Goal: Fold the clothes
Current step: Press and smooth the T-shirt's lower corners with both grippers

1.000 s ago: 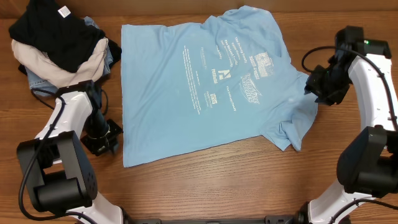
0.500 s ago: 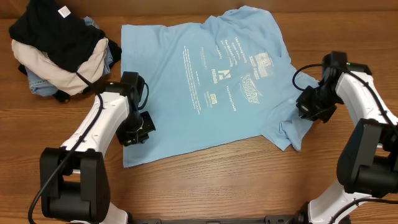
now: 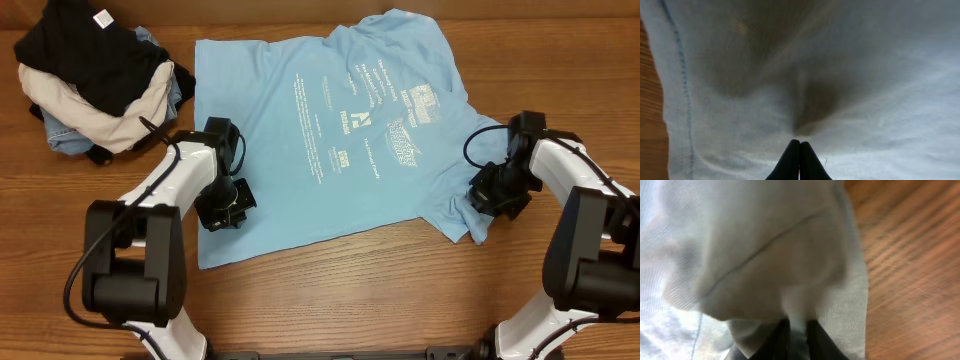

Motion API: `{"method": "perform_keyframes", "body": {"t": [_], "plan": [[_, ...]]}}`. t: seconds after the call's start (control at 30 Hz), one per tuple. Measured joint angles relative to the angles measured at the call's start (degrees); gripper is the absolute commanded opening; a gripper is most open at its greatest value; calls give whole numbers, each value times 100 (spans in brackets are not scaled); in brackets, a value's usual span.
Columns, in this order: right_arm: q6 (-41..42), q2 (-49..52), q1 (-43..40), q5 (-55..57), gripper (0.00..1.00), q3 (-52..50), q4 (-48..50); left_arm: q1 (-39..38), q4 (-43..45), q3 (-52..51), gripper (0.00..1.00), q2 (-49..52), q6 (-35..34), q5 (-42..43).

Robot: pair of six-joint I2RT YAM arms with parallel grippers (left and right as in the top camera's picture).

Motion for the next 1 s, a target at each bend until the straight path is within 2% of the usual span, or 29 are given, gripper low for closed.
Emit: {"method": "perform_keyframes", "body": {"t": [0.2,0.4,0.73,0.77,0.93,1.0], "plan": [[31,0,-708,149,20,-4,-94,98,11,2,4,197,0,-81],[37,0,-918,273,20,-4,-101,413,-59,2,4,208,96,-66],[144,0,-2258,450,8,-15,-455,522,-660,4,4,304,153,-210],[208,0,-2297,457,4,-15,-470,522,-726,4,4,306,153,-216],[385,-28,-2334,391,4,101,-885,522,-916,2,4,251,153,-339],[385,-291,-2317,278,8,367,-1027,487,-876,0,4,-149,153,-372]]}}
